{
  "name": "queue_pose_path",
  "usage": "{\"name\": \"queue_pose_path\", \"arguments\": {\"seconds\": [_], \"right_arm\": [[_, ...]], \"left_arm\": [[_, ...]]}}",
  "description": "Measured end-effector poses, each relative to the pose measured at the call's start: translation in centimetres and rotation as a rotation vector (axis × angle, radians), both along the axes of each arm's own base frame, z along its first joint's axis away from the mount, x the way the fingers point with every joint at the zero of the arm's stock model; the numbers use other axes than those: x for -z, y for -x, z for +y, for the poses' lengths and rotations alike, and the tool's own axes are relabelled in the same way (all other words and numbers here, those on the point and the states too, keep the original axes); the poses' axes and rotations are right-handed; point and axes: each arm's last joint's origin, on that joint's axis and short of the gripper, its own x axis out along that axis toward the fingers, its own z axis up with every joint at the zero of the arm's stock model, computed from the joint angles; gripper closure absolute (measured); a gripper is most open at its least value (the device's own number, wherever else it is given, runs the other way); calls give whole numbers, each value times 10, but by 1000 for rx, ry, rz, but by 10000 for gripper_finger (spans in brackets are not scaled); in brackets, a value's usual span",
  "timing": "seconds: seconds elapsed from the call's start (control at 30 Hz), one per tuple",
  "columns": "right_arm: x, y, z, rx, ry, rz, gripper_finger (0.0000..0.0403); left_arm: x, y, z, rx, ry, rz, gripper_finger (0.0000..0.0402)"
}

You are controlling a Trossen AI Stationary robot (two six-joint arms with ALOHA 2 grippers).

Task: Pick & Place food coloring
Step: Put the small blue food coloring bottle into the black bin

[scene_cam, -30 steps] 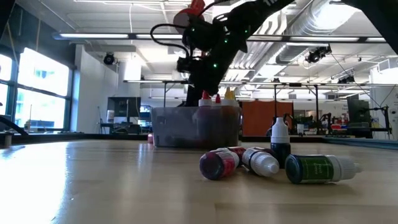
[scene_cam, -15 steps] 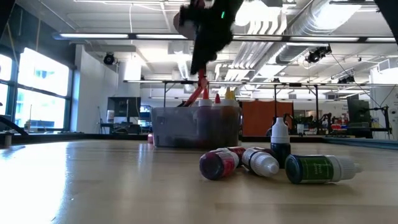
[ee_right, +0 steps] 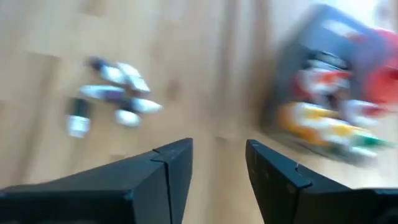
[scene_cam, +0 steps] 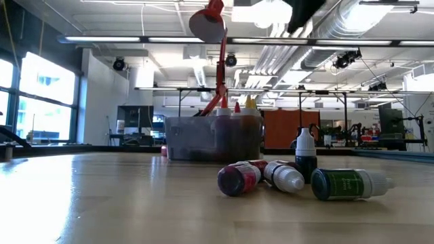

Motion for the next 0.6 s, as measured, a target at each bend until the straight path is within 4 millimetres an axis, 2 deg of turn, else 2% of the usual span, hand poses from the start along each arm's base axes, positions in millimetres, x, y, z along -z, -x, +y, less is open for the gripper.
{"name": "queue_pose_path", "arguments": {"seconds": [0.13,0.3,0.37,0.47,0.6], "right_arm": [[52,18,34,-80,-101,-237,251],[121,28,52,-157,-216,-480,225],[143,32,52,-156,-233,-515,210],[166,33,51,-148,-249,-548,187],[185,24,54,-150,-246,-542,167]], "left_arm": [[79,-18,-33,69,42,14,301],[167,-45,-69,216,93,-231,303],[193,-50,-77,249,136,-335,303],[219,-59,-83,267,199,-454,303],[251,-67,-86,244,225,-446,303]]}}
